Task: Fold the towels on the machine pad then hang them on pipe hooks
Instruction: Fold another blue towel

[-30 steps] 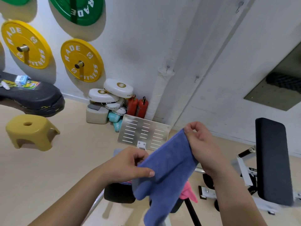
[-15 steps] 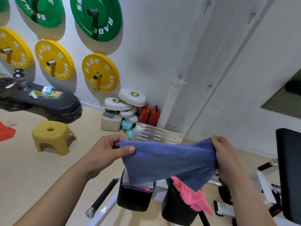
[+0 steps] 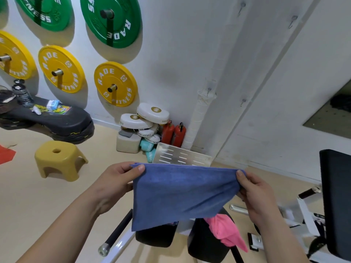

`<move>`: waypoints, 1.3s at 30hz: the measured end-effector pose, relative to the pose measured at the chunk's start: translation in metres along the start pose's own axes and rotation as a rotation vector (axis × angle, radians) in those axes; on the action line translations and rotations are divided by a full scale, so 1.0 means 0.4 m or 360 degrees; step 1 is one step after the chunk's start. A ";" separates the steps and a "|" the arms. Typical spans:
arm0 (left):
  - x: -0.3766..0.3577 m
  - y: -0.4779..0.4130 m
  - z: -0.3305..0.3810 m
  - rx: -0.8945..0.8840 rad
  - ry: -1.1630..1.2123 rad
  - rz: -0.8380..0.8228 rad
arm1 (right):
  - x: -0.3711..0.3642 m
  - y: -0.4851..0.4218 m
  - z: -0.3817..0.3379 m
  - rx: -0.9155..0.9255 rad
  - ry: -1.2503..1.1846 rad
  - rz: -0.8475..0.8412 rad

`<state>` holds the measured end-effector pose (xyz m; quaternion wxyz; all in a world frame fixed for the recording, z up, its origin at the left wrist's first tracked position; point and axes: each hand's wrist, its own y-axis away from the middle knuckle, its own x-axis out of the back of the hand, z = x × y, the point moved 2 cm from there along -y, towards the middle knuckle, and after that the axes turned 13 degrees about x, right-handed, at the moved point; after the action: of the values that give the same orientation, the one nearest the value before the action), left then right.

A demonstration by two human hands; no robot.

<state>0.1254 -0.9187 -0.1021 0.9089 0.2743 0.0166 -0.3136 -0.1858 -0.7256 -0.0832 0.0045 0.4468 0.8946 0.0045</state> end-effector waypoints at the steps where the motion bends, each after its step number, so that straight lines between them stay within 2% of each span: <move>1: 0.000 0.000 -0.003 0.0002 0.0035 -0.0020 | -0.002 0.002 -0.001 -0.0003 -0.0001 -0.0008; 5: -0.004 -0.003 0.003 -0.0091 -0.0022 0.0091 | -0.004 0.005 -0.007 0.0016 -0.0004 -0.0001; 9: 0.009 -0.010 0.031 -0.0154 0.0121 0.0162 | -0.003 0.008 -0.031 0.0012 -0.0110 -0.0050; 14: 0.007 -0.022 0.043 -0.0323 0.0040 0.0615 | -0.018 0.011 -0.021 -0.0096 -0.0150 -0.0061; 19: -0.041 -0.020 0.034 -0.0388 -0.0226 0.0815 | -0.056 0.027 -0.005 0.0088 0.0161 0.0074; 23: -0.094 -0.008 -0.004 -0.0284 -0.0302 0.0744 | -0.138 0.087 -0.017 0.0039 0.0194 -0.0118; 28: -0.220 0.058 -0.029 -0.0282 -0.0295 0.0407 | -0.253 0.171 -0.007 -0.0072 0.0097 -0.0398; 36: -0.227 0.090 -0.048 -0.0219 -0.0459 0.0118 | -0.254 0.202 0.016 -0.0038 0.0126 -0.0444; 39: -0.235 0.100 -0.052 -0.0275 -0.0525 0.0181 | -0.254 0.210 0.016 0.0042 0.0152 -0.0436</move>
<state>0.0761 -0.8294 -0.0812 0.9357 0.1408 -0.1213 -0.2998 -0.0574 -0.7565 -0.0883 -0.0434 0.3198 0.9464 0.0133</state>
